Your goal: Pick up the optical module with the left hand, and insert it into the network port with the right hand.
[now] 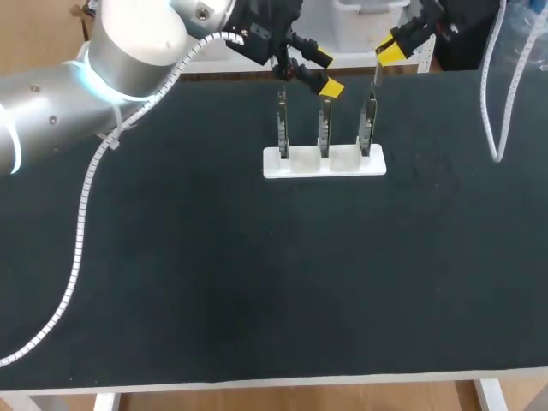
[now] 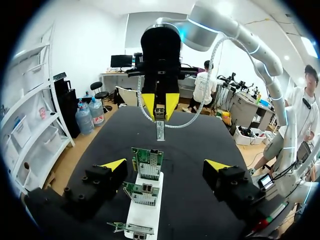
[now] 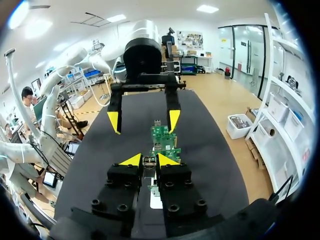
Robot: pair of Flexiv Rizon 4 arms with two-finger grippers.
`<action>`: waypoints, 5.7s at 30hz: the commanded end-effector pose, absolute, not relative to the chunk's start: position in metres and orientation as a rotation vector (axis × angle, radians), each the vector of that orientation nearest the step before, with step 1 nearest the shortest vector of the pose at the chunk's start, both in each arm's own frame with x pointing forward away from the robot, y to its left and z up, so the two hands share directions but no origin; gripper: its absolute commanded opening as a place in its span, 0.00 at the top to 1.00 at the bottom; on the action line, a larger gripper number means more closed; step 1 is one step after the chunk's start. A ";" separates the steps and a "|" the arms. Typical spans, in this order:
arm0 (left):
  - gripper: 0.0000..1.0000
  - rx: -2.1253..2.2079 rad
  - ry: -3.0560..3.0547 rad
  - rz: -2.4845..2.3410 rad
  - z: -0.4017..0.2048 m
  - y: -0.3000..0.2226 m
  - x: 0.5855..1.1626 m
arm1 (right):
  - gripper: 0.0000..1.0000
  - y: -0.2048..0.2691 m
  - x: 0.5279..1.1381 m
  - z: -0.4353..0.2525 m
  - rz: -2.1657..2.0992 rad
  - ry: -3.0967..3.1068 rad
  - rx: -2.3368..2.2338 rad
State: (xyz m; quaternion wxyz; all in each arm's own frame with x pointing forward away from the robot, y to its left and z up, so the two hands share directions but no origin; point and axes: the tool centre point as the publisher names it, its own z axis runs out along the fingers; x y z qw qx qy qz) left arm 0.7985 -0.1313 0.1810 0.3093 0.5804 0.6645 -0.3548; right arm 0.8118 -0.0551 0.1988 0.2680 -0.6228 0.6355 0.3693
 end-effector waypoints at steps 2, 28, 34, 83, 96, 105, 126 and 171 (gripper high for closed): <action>0.00 1.529 1.758 -0.931 0.181 -0.131 0.796 | 1.00 -0.053 0.804 0.198 0.925 1.733 -1.641; 0.00 1.529 1.758 -0.931 0.181 -0.131 0.796 | 1.00 -0.054 0.811 0.183 0.954 1.733 -1.694; 0.00 1.529 1.758 -0.931 0.181 -0.131 0.796 | 1.00 -0.057 0.814 0.180 0.964 1.734 -1.707; 0.00 1.529 1.758 -0.931 0.181 -0.131 0.796 | 1.00 -0.052 0.817 0.174 1.002 1.729 -1.731; 0.00 1.529 1.758 -0.931 0.181 -0.131 0.796 | 1.00 -0.054 0.818 0.171 0.994 1.744 -1.724; 0.00 1.529 1.758 -0.931 0.181 -0.131 0.796 | 1.00 -0.052 0.818 0.170 1.000 1.746 -1.722; 0.00 1.529 1.758 -0.931 0.181 -0.131 0.796 | 1.00 -0.053 0.820 0.169 0.990 1.755 -1.707; 0.00 1.529 1.758 -0.931 0.181 -0.131 0.796 | 1.00 -0.052 0.819 0.163 0.991 1.779 -1.683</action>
